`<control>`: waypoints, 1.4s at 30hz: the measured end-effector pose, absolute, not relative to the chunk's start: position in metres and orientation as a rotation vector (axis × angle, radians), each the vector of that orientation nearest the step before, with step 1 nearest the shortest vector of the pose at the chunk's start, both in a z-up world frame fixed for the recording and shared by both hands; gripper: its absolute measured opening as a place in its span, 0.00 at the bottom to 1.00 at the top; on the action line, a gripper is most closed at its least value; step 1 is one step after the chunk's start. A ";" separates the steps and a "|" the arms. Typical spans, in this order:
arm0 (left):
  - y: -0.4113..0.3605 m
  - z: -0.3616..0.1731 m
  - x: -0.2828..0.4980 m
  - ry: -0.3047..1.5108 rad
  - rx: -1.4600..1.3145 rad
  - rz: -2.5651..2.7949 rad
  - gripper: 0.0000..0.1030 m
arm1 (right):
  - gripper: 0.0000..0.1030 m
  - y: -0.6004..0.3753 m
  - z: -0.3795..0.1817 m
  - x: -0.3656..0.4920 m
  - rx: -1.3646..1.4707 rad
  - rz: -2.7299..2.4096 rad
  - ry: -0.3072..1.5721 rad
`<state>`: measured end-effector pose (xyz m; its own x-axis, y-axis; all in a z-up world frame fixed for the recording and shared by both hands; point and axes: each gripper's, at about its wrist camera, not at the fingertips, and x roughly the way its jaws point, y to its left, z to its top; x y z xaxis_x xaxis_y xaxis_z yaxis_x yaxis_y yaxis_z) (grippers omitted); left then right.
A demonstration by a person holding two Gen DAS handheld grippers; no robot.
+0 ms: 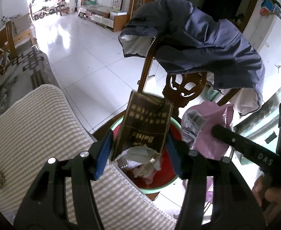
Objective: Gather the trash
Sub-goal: 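Open both tools over the red bin, dropping wrapper and snack bag, then move both open tools back to the crumpled tissues on the bed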
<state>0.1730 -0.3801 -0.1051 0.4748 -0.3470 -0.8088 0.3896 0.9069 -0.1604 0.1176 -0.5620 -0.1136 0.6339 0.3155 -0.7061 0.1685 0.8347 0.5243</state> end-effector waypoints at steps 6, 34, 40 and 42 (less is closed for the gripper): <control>-0.366 -0.103 0.174 0.965 0.011 -0.421 0.74 | 0.48 -0.558 -0.114 0.120 0.619 0.080 0.870; -0.022 -0.164 0.153 1.097 -0.124 0.218 0.69 | 0.56 -0.416 -0.116 0.120 0.506 0.256 0.996; -0.018 -0.159 0.146 1.076 -0.165 0.110 0.29 | 0.61 -0.347 -0.117 0.103 0.438 0.338 1.042; -0.015 -0.151 0.133 1.050 -0.179 0.083 0.28 | 0.61 -0.321 -0.118 0.099 0.407 0.380 1.062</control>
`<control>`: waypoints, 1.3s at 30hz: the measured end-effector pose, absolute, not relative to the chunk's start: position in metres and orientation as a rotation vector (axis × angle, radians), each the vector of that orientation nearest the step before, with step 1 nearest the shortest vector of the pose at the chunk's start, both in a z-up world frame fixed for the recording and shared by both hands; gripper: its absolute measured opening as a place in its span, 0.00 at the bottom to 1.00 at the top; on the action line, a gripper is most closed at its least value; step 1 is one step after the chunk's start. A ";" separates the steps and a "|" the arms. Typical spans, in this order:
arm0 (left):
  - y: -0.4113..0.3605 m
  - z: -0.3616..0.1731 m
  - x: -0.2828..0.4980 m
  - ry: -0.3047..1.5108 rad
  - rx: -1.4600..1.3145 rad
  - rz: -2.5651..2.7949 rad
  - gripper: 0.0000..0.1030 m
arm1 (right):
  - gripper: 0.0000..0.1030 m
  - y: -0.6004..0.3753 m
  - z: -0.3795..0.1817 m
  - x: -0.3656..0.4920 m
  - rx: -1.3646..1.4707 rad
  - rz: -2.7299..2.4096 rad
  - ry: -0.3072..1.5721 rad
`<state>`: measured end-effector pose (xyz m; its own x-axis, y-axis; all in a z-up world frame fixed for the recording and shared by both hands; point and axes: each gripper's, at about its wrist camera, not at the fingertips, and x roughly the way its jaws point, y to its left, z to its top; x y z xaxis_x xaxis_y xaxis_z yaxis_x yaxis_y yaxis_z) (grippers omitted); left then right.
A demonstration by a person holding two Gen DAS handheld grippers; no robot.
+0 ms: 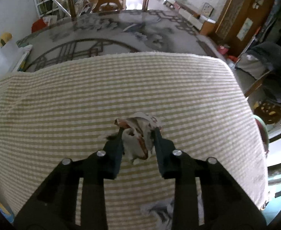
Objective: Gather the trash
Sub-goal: 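Move both open tools back to the crumpled tissues on the bed, then grasp the crumpled white tissue with the left tool while the right tool grasps crumpled foil paper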
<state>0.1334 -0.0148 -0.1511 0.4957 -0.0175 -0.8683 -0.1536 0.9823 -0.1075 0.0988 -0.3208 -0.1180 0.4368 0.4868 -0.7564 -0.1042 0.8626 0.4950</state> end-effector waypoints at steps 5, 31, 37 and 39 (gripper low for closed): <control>-0.002 -0.136 0.103 1.012 -0.221 0.045 0.27 | 0.69 -0.241 -0.125 0.089 0.282 0.516 1.116; 0.076 -0.147 0.032 1.045 -0.337 0.038 0.36 | 0.37 -0.111 -0.167 0.068 -0.042 0.552 1.173; 0.074 -0.160 0.036 1.074 -0.350 0.022 0.48 | 0.37 -0.122 -0.149 0.058 0.042 0.555 1.137; 0.075 -0.164 0.037 1.081 -0.359 0.027 0.55 | 0.37 -0.126 -0.145 0.057 0.065 0.549 1.128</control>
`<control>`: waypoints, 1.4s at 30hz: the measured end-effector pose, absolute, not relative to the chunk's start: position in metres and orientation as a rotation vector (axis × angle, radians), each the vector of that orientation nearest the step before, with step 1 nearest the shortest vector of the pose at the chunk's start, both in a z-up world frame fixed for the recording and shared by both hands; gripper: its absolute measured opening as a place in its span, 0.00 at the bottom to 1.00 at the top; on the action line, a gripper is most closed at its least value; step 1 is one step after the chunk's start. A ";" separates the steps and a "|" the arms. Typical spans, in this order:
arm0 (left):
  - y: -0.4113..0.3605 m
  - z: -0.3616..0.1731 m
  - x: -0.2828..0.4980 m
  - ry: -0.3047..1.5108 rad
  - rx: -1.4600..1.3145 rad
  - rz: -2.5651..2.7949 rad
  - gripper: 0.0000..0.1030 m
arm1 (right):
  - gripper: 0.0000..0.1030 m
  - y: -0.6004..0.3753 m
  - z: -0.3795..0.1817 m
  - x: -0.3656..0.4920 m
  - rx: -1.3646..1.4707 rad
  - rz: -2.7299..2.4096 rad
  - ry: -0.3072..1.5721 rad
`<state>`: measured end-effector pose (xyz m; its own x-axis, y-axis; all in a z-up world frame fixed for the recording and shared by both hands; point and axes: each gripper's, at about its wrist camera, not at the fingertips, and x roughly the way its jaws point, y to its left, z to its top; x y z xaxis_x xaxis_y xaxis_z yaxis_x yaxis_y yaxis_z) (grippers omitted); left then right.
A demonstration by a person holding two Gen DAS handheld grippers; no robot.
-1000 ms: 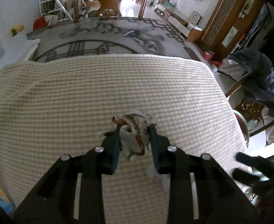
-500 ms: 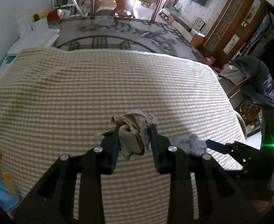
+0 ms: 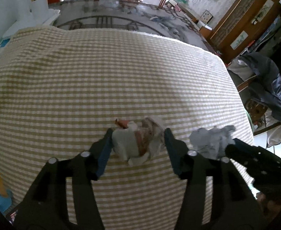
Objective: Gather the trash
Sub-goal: 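Grasp the crumpled white tissue with the left tool while the right tool grasps crumpled foil paper, then carry the tissue and foil paper toward the red bin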
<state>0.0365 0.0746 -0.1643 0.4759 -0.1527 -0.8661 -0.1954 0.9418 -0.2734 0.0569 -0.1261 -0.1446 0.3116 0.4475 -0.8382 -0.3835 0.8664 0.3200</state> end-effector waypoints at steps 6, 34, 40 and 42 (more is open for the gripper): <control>0.077 -0.176 0.040 1.120 -0.379 0.031 0.59 | 0.38 -0.135 -0.140 0.057 0.105 0.527 1.119; 0.034 -0.054 0.039 0.783 -0.257 -0.015 0.24 | 0.38 -0.192 -0.095 0.064 0.215 0.424 0.922; 0.019 -0.045 0.043 0.765 -0.243 -0.039 0.24 | 0.38 -0.213 -0.084 0.064 0.248 0.399 0.888; 0.011 -0.046 0.045 0.769 -0.231 -0.046 0.24 | 0.38 -0.218 -0.085 0.064 0.253 0.394 0.890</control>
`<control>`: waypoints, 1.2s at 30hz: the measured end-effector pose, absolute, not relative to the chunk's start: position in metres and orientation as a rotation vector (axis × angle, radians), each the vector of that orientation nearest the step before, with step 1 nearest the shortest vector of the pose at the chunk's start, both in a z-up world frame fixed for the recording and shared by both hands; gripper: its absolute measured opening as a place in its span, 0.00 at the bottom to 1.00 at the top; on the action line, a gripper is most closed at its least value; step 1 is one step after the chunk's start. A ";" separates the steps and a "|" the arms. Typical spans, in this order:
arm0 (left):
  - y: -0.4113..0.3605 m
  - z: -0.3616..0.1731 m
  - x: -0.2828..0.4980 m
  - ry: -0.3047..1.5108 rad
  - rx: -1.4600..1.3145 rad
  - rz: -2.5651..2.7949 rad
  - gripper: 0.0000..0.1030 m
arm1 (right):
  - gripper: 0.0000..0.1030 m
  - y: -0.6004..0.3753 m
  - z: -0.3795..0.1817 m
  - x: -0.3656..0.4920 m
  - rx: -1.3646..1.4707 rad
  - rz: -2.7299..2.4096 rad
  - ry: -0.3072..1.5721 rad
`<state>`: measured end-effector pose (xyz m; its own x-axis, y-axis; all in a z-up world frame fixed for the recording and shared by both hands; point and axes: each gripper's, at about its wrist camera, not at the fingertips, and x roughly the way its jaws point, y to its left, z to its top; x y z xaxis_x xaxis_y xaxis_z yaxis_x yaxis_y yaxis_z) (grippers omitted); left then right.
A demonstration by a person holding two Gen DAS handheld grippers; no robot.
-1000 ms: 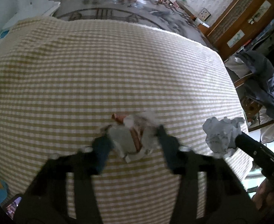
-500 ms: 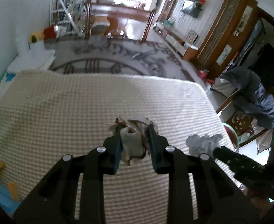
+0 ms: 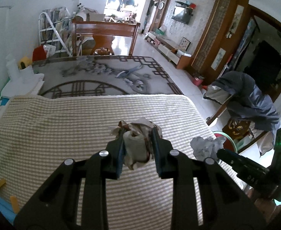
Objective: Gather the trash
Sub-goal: 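Carry the tissue and foil paper toward the red bin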
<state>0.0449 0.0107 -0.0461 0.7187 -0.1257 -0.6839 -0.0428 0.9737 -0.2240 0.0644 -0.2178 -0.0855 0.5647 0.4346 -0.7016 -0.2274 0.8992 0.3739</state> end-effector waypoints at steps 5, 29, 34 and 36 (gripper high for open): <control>-0.003 -0.049 0.046 0.781 -0.215 -0.055 0.24 | 0.38 -0.228 -0.091 0.066 0.267 0.393 0.909; -0.082 -0.051 0.069 0.804 -0.187 -0.082 0.24 | 0.38 -0.312 -0.090 0.087 0.294 0.366 0.903; -0.099 -0.052 0.076 0.805 -0.183 -0.084 0.24 | 0.38 -0.329 -0.088 0.096 0.297 0.368 0.900; -0.104 -0.052 0.078 0.810 -0.182 -0.085 0.24 | 0.38 -0.336 -0.090 0.100 0.304 0.370 0.904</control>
